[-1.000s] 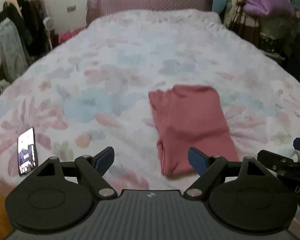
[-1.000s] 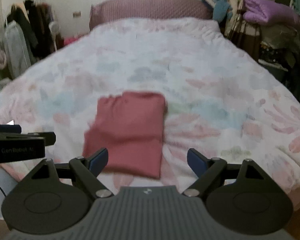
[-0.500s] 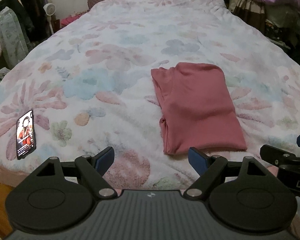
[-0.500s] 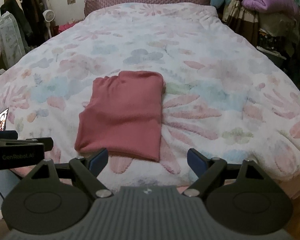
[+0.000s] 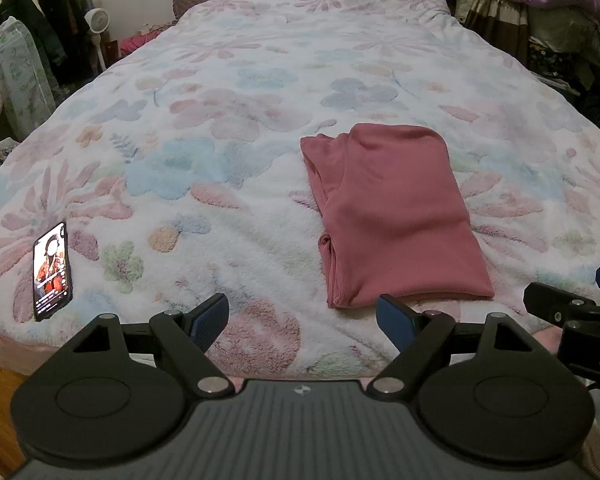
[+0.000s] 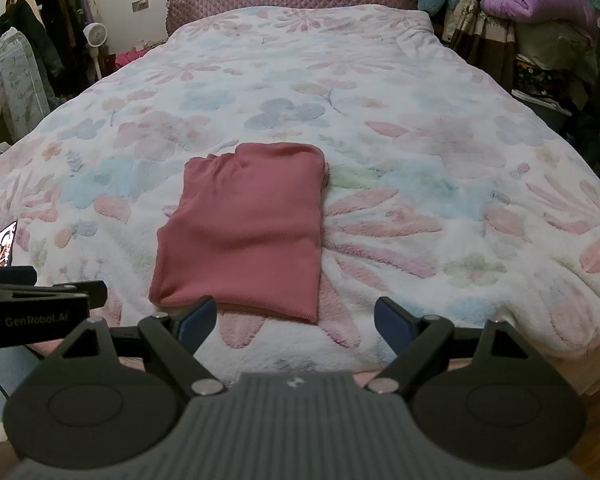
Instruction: Fold small clothes
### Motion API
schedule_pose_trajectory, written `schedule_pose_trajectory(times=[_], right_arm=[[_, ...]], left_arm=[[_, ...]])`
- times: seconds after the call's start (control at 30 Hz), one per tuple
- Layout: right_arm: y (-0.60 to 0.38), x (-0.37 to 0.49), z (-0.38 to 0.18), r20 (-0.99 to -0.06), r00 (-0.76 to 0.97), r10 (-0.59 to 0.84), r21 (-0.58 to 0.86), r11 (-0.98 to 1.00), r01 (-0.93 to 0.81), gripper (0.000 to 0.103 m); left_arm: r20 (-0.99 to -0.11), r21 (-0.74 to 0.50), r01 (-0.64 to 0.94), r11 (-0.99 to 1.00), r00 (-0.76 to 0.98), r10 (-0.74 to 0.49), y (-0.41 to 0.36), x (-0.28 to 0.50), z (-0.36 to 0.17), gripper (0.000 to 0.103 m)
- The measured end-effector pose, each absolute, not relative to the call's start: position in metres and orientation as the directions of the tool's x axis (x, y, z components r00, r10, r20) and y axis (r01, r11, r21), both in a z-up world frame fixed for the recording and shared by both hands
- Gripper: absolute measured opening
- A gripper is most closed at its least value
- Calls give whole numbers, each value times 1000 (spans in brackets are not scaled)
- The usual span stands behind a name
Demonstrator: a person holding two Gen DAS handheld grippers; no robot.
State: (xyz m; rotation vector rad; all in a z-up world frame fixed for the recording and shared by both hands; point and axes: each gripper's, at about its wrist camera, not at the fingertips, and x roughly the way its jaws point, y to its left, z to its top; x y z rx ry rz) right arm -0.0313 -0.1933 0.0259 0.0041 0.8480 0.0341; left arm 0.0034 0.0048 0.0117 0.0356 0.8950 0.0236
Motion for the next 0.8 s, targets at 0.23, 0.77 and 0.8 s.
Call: schedule_pose_trajectory(times=[0.23,0.77,0.8], right_arm=[[-194,-31,26,-749,662,33,18,999,-29,82],[-194,-33,29,-744,667,34,20,999,-28,82],[-194,-33,29,-744,667,34,20,999,-29,82]], left_arm=[[-778,44,-7,999,627,38,3,3,12,97],[-777,50,15,999,628,30,5,4,14,97],[-777,51,16,999,629,30,5,4,14,97]])
